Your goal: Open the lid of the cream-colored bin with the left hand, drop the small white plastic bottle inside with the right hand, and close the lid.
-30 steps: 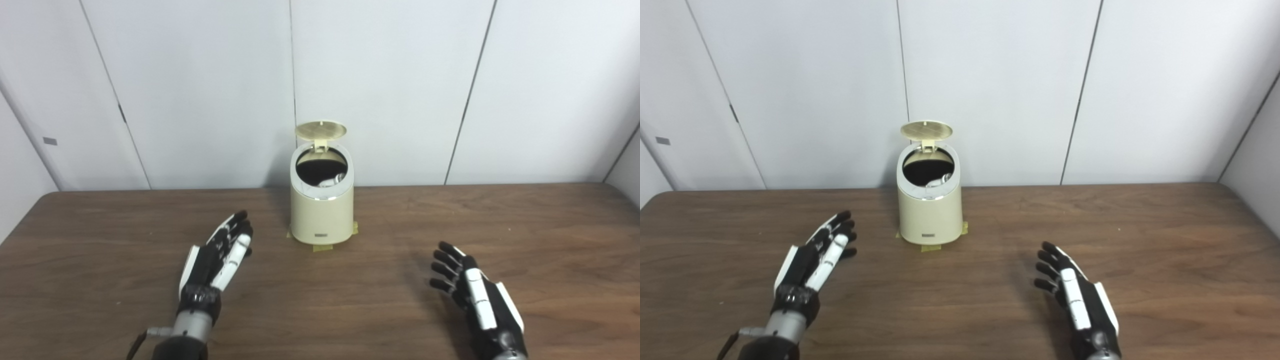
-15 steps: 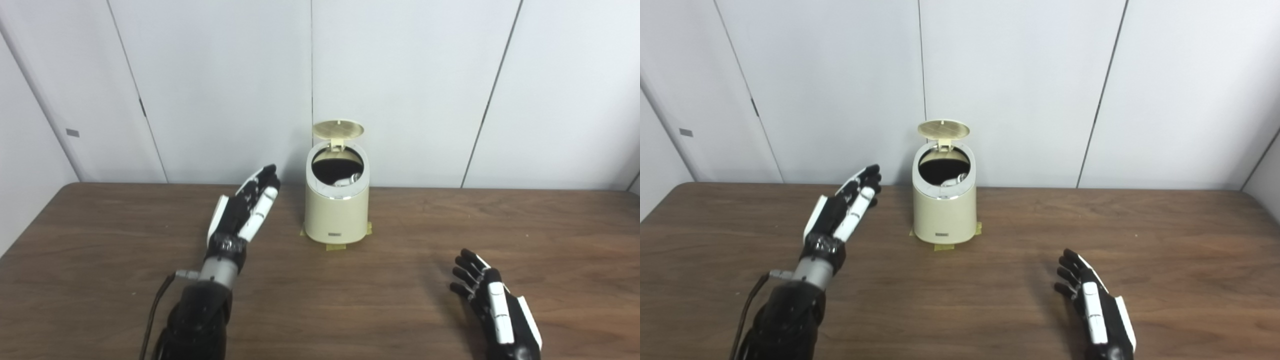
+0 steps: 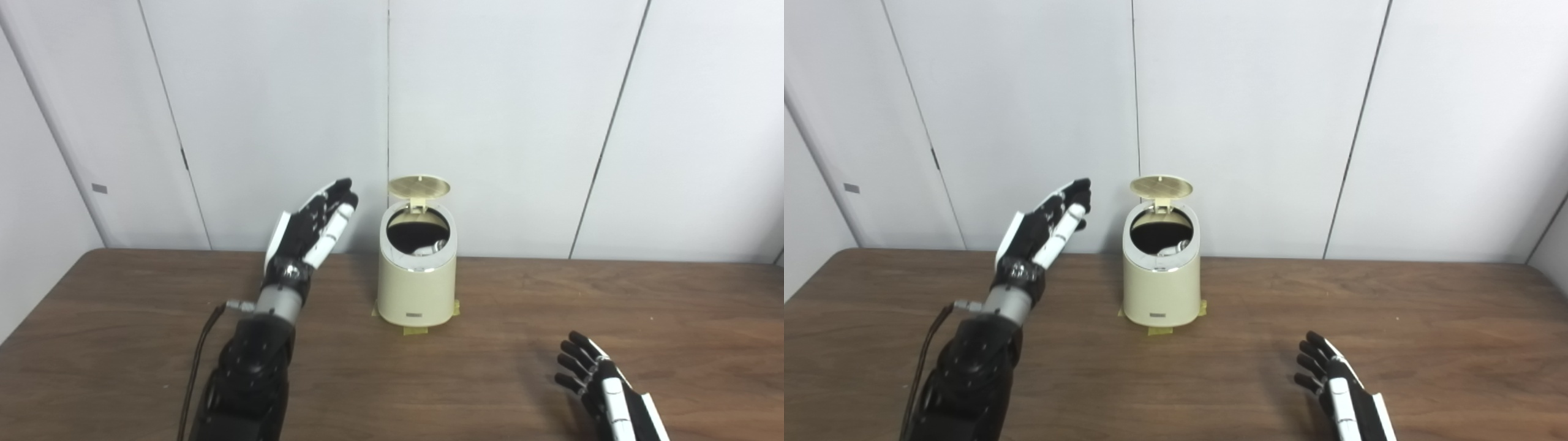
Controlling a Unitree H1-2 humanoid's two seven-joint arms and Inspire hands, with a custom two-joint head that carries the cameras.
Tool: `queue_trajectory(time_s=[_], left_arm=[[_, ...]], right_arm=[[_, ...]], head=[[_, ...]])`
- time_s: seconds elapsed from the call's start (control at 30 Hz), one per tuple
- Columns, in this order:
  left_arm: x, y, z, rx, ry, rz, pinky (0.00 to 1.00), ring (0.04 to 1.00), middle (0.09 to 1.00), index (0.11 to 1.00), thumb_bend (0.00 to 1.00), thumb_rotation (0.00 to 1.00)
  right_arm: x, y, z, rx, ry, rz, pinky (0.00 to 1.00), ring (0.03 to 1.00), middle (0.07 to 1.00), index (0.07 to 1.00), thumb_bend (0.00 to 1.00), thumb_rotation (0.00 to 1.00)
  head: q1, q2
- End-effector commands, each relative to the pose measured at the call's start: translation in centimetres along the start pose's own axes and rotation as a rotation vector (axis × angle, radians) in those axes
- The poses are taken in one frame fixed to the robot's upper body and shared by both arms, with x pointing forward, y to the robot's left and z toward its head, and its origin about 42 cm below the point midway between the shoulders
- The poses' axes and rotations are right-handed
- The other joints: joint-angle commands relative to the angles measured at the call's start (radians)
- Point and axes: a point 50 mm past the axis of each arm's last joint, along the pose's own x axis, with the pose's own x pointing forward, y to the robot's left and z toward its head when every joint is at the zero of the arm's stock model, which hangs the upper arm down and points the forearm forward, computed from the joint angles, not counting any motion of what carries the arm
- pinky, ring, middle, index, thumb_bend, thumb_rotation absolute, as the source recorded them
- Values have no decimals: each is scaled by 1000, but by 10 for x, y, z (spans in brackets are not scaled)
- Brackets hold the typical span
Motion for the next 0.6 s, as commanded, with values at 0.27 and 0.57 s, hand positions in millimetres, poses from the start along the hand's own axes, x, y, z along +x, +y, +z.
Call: queue_trajectory(time_s=[0.27,0.57], left_arm=[[34,-4,38,66,-120,-21,855,881,905,906,560,686],[54,-9,54,306,-166,-66,843,903,910,899,516,722]], right_arm=[[-3,2,-4,-17,-26,12,737,807,828,840,482,921],[-9,8,-8,-9,-14,41,723,796,828,865,485,929]], head=[[-8,8],[-15,15]])
